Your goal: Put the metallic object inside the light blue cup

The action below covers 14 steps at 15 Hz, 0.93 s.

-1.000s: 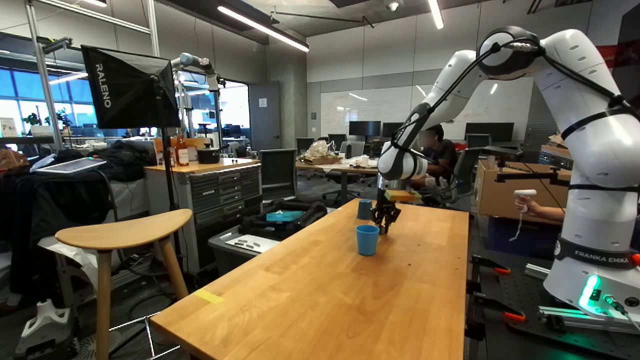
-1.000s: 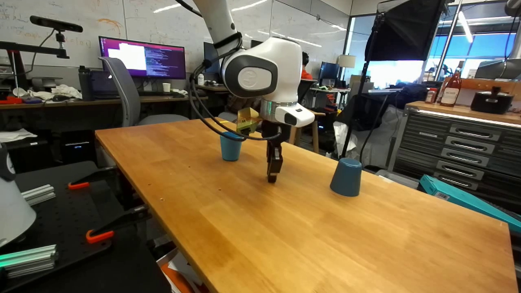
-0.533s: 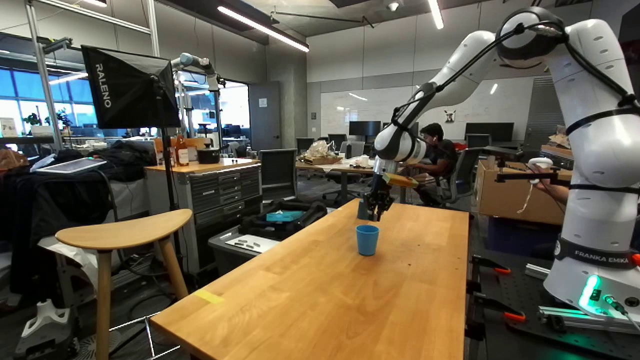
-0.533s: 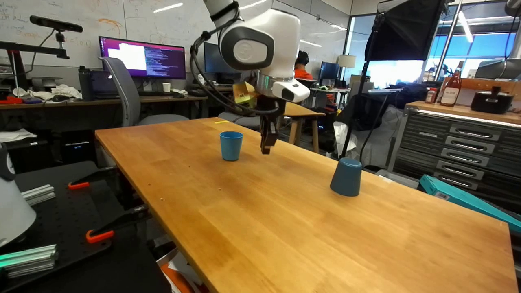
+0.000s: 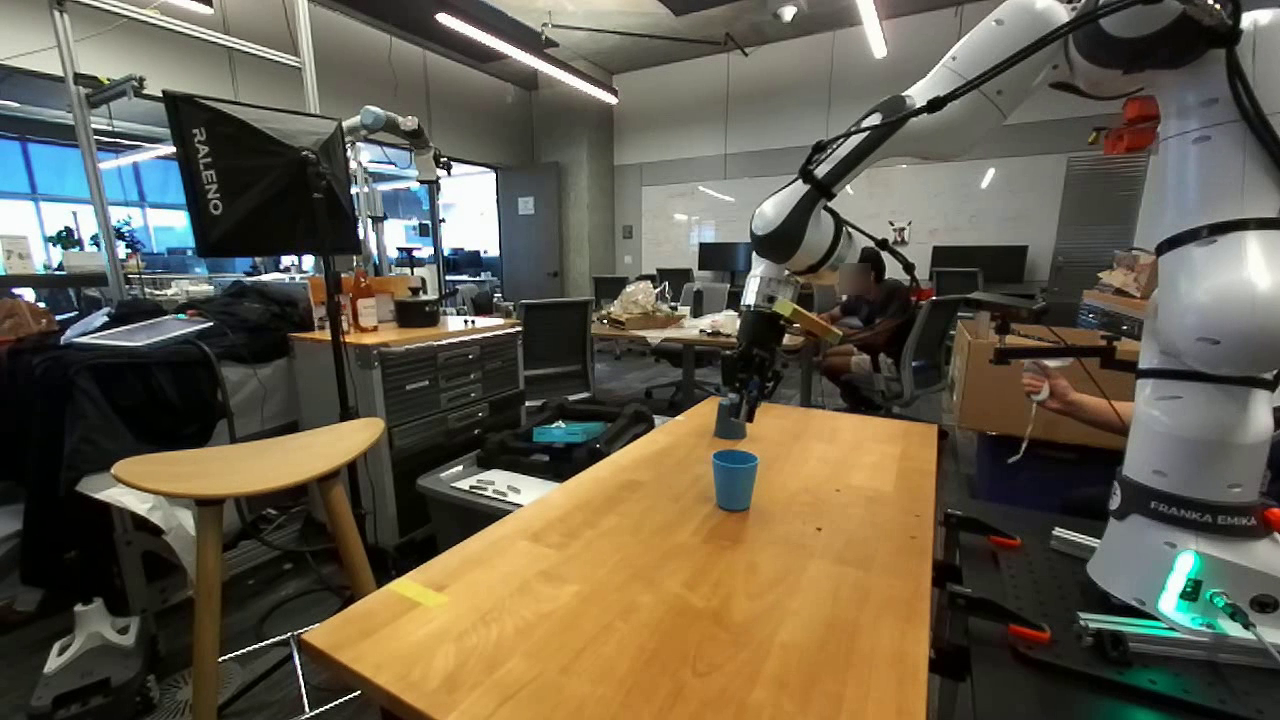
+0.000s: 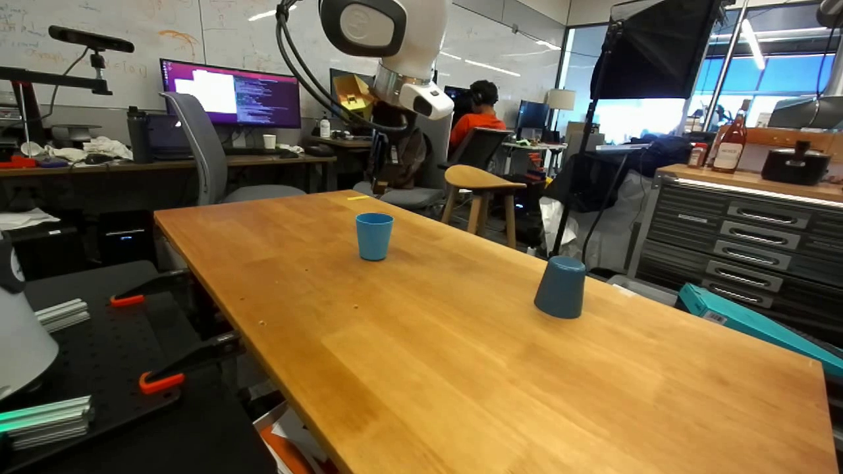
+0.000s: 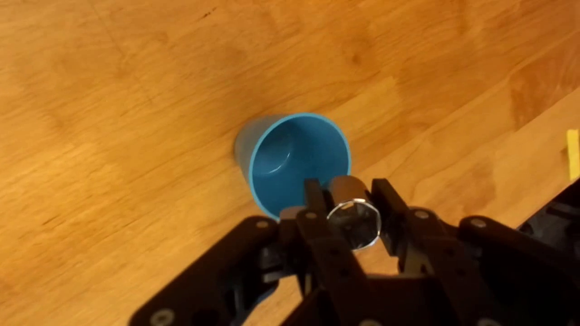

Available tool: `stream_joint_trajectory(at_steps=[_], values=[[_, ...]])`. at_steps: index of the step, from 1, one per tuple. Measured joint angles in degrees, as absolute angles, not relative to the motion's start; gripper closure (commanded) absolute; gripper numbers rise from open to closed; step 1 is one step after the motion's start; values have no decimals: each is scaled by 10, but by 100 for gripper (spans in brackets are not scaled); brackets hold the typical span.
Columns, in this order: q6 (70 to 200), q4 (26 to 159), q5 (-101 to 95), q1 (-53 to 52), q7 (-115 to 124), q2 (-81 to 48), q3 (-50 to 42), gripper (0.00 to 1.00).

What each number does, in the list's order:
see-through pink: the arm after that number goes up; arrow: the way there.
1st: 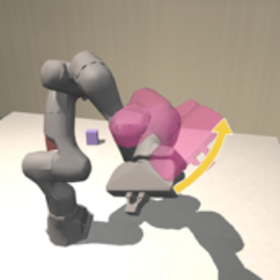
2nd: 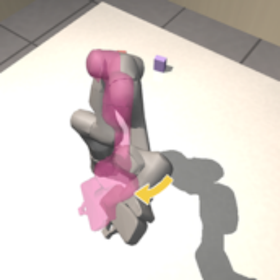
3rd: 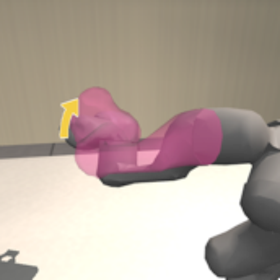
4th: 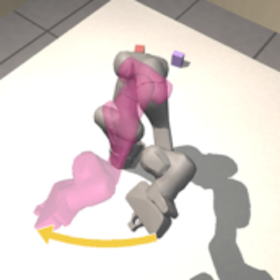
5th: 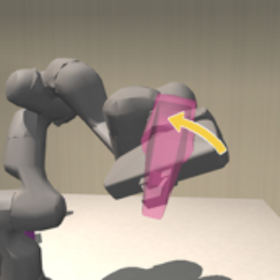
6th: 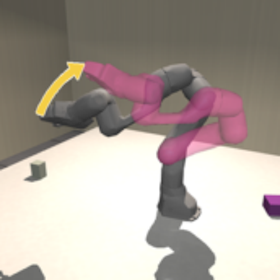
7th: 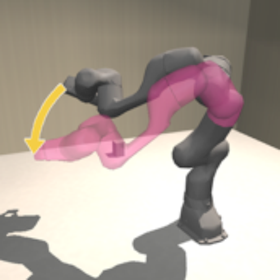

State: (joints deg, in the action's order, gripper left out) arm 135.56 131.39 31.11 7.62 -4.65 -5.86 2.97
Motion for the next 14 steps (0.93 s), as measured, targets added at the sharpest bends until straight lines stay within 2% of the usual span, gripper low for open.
stream_joint_trajectory(at_steps=[8, 9, 10, 14], values=[[1426, 1314, 311, 39, -47, -120, 30, 92], [1434, 1312, 311, 38, -47, -127, 30, 57], [1437, 1310, 311, 37, -47, -133, 30, 43], [1438, 1308, 311, 37, -47, -145, 30, 13]])
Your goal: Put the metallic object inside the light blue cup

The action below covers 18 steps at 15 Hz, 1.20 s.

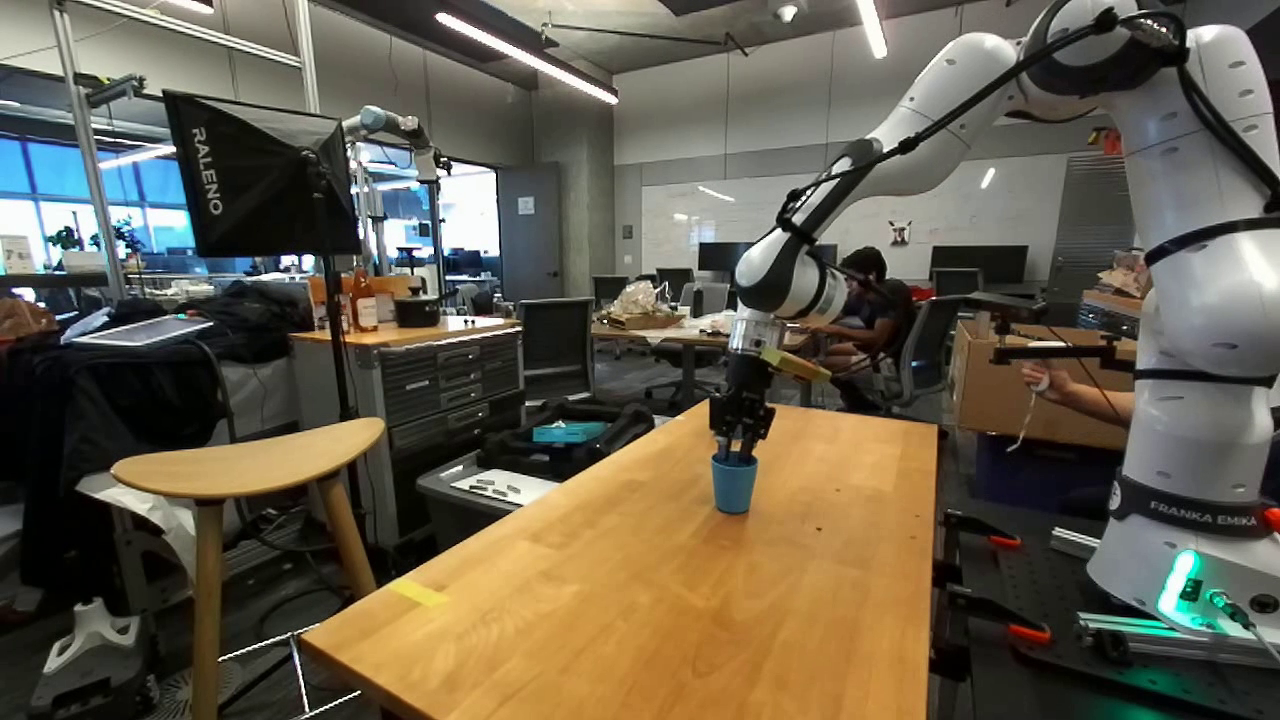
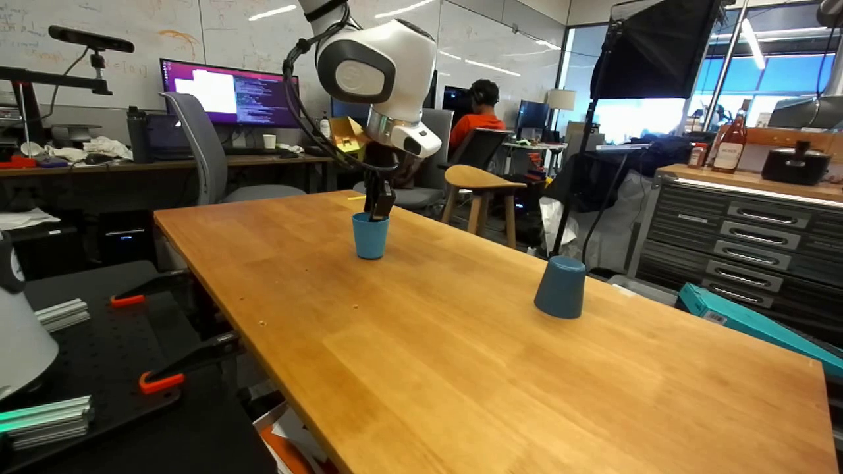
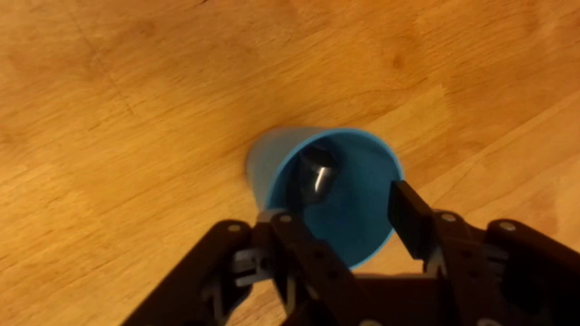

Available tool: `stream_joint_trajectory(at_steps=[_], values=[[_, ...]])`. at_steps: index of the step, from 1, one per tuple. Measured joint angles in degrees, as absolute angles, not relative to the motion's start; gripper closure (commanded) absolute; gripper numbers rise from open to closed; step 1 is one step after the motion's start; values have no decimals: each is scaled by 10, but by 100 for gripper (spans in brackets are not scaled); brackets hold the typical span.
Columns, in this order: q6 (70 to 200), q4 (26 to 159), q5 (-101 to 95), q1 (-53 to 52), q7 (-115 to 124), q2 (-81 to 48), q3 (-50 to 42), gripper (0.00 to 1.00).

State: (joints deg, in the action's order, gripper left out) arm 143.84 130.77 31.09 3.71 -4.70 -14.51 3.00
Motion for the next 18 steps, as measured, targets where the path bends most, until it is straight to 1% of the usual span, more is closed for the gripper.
stream_joint_trajectory(at_steps=[1, 2, 3, 5, 6, 8, 9, 10, 11, 12, 15, 17, 18], values=[[1438, 1308, 309, 37, -47, -144, 30, 57], [1437, 1308, 306, 37, -48, -140, 30, 52], [1433, 1307, 299, 38, -53, -133, 30, 52], [1411, 1307, 277, 40, -63, -106, 27, 68], [1392, 1307, 266, 41, -69, -87, 26, 78], [1335, 1304, 241, 42, -83, -43, 20, 90], [1301, 1300, 229, 42, -89, -22, 16, 50], [1262, 1294, 214, 42, -95, -2, 12, 54], [1228, 1287, 199, 42, -98, 16, 8, 54], [1200, 1279, 187, 42, -100, 33, 4, 49], [1145, 1253, 161, 41, -111, 67, -7, 24], [1121, 1236, 148, 41, -122, 80, -17, 11], [1107, 1228, 137, 42, -120, 84, -21, 2]])
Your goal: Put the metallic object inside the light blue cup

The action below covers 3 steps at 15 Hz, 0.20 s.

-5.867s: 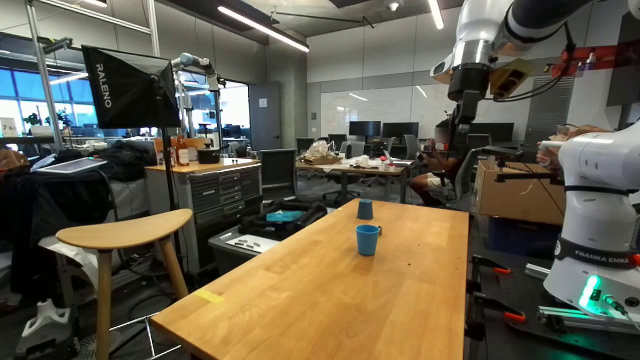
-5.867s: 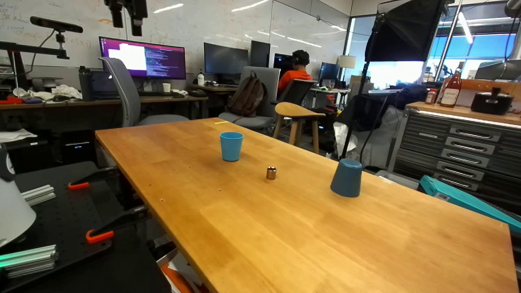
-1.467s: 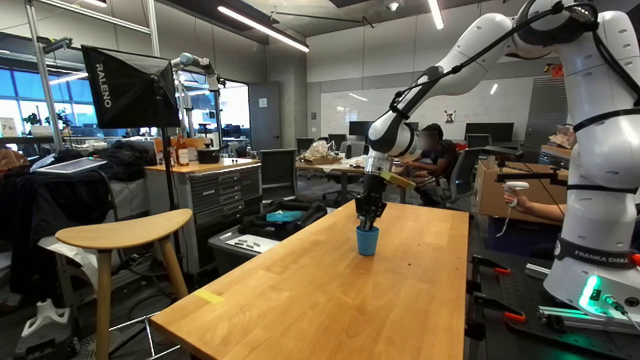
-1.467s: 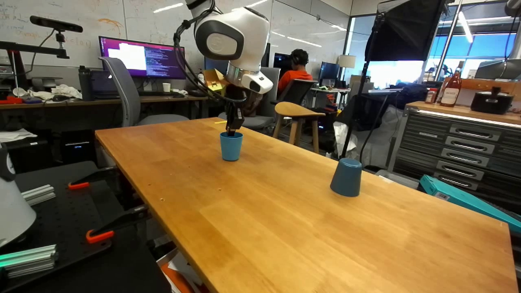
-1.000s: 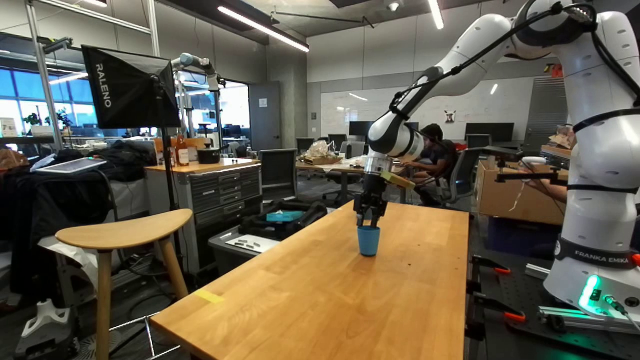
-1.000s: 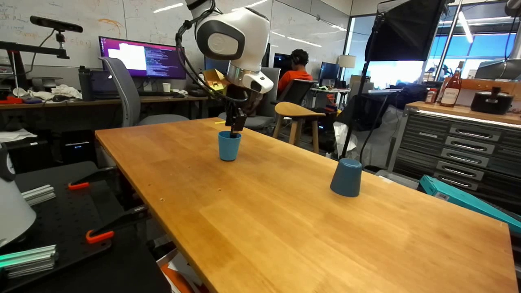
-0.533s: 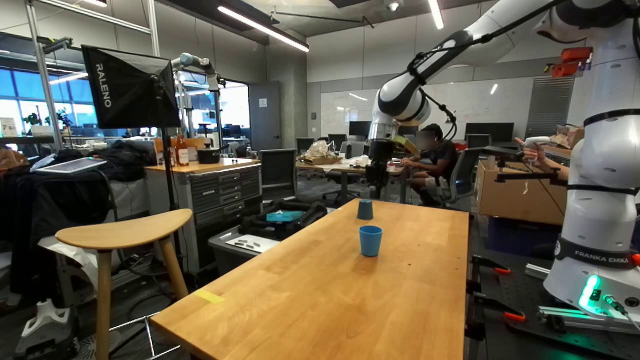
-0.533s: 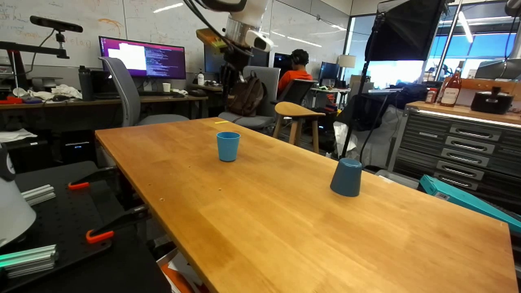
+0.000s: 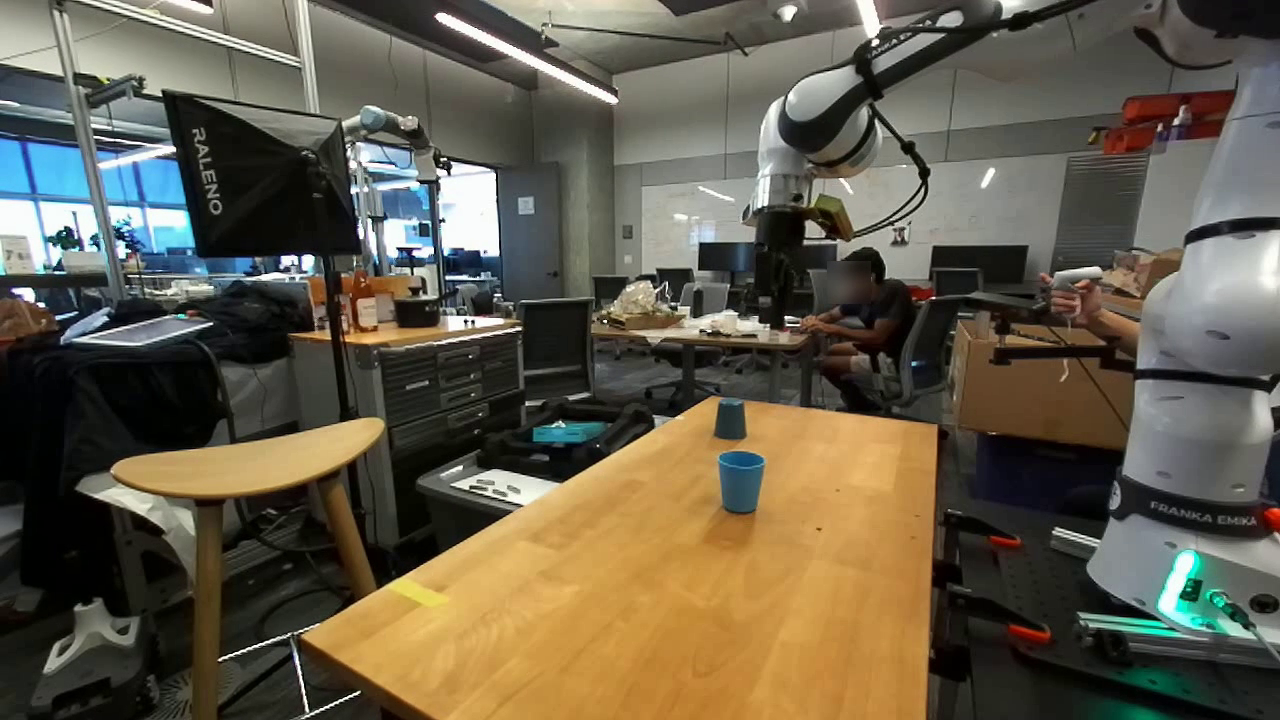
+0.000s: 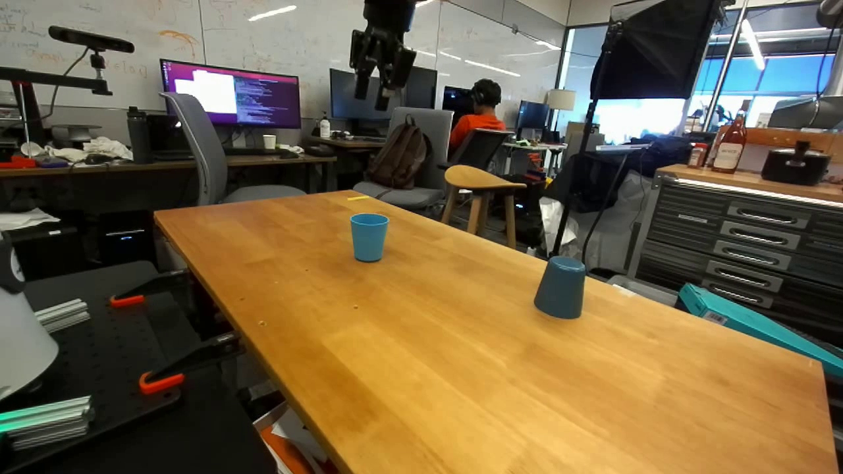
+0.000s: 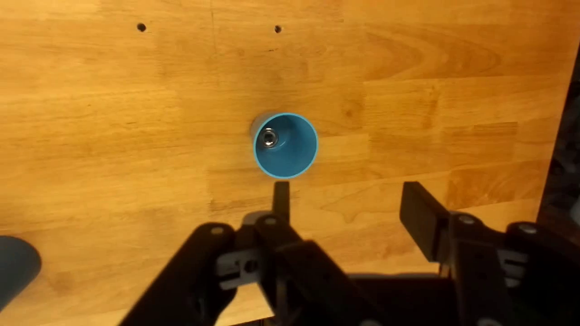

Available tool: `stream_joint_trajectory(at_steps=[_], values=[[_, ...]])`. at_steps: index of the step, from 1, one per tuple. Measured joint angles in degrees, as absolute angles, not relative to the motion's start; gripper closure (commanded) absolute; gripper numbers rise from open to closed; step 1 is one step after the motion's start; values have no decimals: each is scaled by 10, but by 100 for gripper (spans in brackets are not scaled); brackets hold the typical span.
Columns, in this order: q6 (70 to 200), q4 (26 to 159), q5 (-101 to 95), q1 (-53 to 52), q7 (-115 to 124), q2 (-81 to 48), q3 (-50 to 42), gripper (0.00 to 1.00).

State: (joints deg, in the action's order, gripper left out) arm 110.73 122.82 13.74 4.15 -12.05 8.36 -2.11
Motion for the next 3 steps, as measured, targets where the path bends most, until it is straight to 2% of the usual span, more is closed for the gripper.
stream_joint_trajectory(at_steps=[1, 3], values=[[1094, 1221, 126, 42, -120, 85, -26, 20], [1080, 1214, 112, 42, -120, 86, -35, 4]])
